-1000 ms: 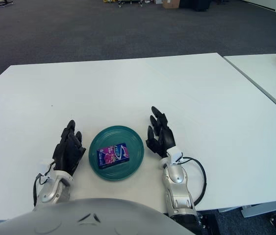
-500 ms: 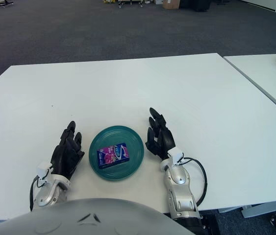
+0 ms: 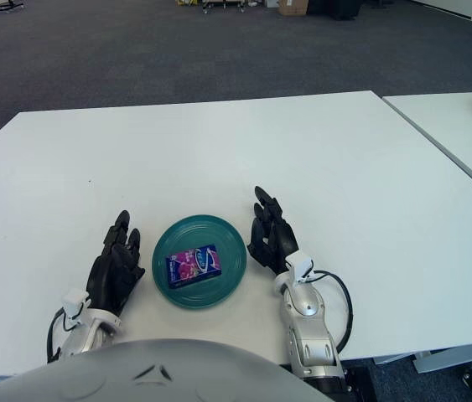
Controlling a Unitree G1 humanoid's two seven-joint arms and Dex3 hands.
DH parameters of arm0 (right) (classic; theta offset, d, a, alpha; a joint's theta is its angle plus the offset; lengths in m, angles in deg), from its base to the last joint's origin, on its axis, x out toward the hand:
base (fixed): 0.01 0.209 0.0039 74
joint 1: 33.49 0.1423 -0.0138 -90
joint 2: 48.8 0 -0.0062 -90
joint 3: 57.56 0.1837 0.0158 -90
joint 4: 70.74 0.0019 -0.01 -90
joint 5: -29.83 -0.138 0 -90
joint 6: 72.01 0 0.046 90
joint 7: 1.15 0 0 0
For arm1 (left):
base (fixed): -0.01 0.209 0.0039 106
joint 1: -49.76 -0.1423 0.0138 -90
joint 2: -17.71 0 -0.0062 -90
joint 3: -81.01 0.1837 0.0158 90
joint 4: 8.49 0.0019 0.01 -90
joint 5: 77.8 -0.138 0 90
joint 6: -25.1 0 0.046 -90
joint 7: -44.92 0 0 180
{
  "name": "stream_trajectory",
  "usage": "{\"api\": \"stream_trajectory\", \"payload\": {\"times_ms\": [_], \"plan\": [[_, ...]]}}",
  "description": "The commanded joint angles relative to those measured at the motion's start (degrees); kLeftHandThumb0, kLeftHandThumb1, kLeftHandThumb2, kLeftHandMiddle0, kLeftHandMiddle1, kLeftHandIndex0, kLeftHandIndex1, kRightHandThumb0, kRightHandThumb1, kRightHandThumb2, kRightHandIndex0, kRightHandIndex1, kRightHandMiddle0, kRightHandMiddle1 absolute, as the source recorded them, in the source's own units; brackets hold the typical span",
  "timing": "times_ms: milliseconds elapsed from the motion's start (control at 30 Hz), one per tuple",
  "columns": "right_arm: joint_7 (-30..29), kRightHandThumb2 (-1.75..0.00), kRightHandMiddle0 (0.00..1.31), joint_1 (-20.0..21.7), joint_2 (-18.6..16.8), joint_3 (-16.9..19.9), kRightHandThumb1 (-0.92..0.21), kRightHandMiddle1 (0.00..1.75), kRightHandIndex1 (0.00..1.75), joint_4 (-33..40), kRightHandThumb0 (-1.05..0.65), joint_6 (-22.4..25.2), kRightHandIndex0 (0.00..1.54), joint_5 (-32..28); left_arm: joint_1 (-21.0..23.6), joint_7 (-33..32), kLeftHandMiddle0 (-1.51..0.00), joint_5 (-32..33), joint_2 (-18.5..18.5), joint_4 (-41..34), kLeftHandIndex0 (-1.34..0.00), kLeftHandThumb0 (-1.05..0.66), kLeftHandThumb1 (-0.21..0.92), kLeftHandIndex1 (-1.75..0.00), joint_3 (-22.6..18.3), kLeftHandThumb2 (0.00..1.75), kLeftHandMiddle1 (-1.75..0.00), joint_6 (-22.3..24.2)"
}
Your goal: Put the gum into the plate.
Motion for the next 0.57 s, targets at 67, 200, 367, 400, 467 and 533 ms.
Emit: {"api": "stream_trajectory", "payload": {"times_ms": [67, 200, 367, 400, 467, 533], "plan": [[-1.3, -0.95, 0.00, -2.6, 0.0, -0.6, -0.92, 0.31, 0.02, -2.0, -0.74, 5.3, 0.14, 1.1, 1.0, 2.9, 0.00, 1.5, 0.8, 6.4, -0.05, -1.05, 0.92, -0.06, -2.1, 1.10, 0.00, -2.3], [-1.2, -0.94, 0.00, -2.7, 0.1, -0.8, -0.92, 0.31, 0.01, -1.9, -0.72, 5.3, 0.14, 0.9, 1.7, 3.4, 0.00, 1.1, 0.7, 7.6, -0.04, -1.05, 0.92, -0.07, -2.4, 1.11, 0.00, -3.9], [-1.0, -0.95, 0.00, -2.9, 0.1, -0.8, -0.92, 0.32, 0.01, -1.9, -0.70, 5.1, 0.14, 0.4, 1.7, 3.0, 0.00, 0.6, 0.3, 7.0, -0.03, -1.05, 0.92, -0.07, -2.2, 1.12, 0.00, -4.2], [-0.9, -0.95, 0.00, -2.9, 0.2, -0.8, -0.92, 0.32, 0.01, -2.0, -0.70, 5.0, 0.14, 0.3, 1.6, 2.9, 0.00, 0.3, 0.2, 6.9, -0.03, -1.05, 0.92, -0.07, -2.1, 1.12, 0.00, -4.4], [-0.6, -0.96, 0.00, -2.9, 0.3, -0.8, -0.92, 0.30, 0.01, -2.2, -0.69, 4.9, 0.14, 0.2, 1.6, 2.7, 0.00, -0.1, 0.1, 7.0, -0.02, -1.05, 0.92, -0.08, -2.2, 1.12, 0.00, -4.8], [-0.4, -0.97, 0.00, -2.9, 0.4, -0.8, -0.92, 0.28, 0.00, -2.2, -0.69, 4.9, 0.13, 0.1, 1.6, 2.6, 0.00, -0.3, -0.1, 7.0, -0.02, -1.05, 0.92, -0.08, -2.3, 1.12, 0.00, -5.2]]}}
